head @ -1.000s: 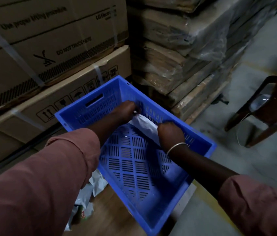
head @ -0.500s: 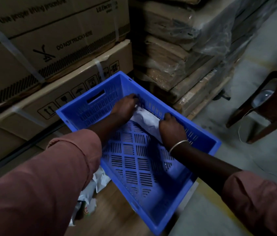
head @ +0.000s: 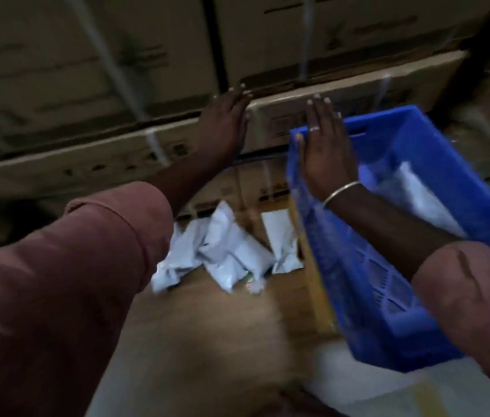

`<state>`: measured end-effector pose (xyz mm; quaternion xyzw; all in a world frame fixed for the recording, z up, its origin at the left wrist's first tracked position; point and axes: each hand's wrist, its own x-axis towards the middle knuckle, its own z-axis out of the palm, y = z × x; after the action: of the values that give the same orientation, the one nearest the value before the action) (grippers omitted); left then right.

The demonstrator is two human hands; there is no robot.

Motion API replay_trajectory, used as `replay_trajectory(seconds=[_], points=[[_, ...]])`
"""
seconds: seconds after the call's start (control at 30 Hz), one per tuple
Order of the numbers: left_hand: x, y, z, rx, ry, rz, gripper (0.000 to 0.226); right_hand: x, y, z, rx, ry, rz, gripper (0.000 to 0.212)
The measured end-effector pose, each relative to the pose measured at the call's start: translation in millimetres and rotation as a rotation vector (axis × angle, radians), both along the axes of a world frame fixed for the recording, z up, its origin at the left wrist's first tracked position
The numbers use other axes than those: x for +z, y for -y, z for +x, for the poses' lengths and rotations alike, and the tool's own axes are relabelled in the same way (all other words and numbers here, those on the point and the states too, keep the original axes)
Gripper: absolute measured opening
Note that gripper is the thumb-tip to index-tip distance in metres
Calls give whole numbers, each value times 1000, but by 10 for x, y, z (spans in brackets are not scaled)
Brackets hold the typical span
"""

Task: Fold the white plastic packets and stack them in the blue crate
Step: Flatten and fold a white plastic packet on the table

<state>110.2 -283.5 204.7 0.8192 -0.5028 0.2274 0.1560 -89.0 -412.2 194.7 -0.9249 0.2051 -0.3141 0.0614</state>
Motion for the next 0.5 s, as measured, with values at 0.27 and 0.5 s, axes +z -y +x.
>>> replay_trajectory(seconds=[0.27,0.5], points=[[-800,-2332,441,382,-186,122,54,-629,-1870,1241,285,-93,66,51],[-1971,-2843,170,337,-419,212,53,-1845,-2622,1249,249,-392,133,52]])
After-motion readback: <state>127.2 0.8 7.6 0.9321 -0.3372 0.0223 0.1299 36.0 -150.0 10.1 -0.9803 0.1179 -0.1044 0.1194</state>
